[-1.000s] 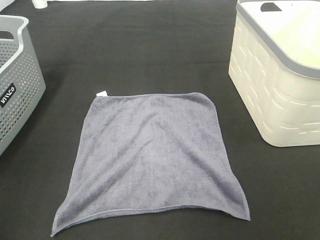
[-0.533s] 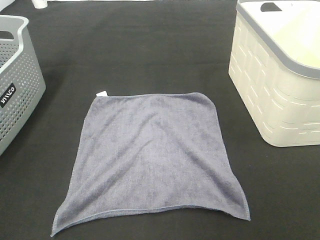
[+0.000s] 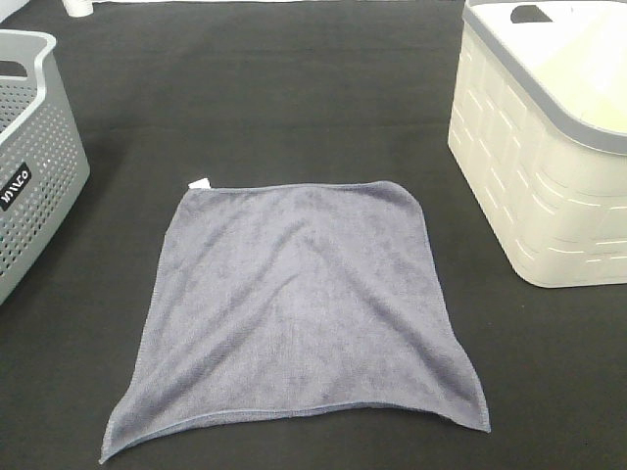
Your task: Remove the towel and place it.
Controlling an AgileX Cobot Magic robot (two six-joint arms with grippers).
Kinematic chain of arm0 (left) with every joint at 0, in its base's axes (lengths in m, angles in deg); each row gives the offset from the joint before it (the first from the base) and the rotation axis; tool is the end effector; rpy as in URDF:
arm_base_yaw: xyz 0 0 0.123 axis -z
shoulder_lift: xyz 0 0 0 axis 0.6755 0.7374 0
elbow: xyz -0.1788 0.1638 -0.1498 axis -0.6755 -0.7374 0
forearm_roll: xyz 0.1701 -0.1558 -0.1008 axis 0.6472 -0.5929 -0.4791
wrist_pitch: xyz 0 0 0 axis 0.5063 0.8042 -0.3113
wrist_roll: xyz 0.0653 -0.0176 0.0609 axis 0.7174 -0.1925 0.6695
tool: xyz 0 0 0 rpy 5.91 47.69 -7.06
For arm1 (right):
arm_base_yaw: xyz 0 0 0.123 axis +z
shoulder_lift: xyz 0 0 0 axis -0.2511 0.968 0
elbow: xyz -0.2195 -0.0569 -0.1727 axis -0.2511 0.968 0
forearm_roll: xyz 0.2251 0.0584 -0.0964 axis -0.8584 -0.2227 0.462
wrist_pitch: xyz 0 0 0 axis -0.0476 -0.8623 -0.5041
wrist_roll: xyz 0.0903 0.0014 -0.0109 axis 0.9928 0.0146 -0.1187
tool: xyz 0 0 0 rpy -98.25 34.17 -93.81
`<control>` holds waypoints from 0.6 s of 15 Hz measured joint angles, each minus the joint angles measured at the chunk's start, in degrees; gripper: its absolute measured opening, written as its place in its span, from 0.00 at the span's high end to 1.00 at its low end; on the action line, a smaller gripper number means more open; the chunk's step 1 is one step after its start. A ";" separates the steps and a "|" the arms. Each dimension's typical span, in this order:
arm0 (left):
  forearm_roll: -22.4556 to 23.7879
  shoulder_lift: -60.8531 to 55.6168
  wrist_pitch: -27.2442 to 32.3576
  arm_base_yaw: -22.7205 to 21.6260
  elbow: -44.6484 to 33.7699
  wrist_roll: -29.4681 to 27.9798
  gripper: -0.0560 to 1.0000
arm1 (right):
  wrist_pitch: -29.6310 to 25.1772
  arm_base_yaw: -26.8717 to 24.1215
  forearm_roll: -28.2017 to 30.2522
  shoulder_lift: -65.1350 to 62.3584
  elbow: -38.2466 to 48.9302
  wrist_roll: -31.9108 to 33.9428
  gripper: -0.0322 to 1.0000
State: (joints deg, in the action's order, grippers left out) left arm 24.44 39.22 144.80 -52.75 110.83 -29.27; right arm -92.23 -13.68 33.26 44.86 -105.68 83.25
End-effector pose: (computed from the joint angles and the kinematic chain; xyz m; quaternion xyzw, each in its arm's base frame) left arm -0.0335 -0.0005 0.3065 -0.0760 0.8477 0.0819 0.5186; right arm -0.0101 0.0019 0.2650 -0.0296 0.8844 0.0041 0.4658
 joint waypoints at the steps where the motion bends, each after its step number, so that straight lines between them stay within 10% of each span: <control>1: -0.23 0.00 0.00 0.00 -1.43 0.00 0.25 | 2.06 0.40 -0.17 0.00 0.40 -0.11 0.31; 9: -6.47 0.00 -6.19 7.62 -7.51 0.97 0.25 | 4.18 0.69 -1.09 0.00 2.06 -0.34 0.31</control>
State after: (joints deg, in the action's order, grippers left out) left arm 17.97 39.22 138.61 -45.13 103.32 -28.29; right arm -88.04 -13.00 32.17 44.86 -103.61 82.91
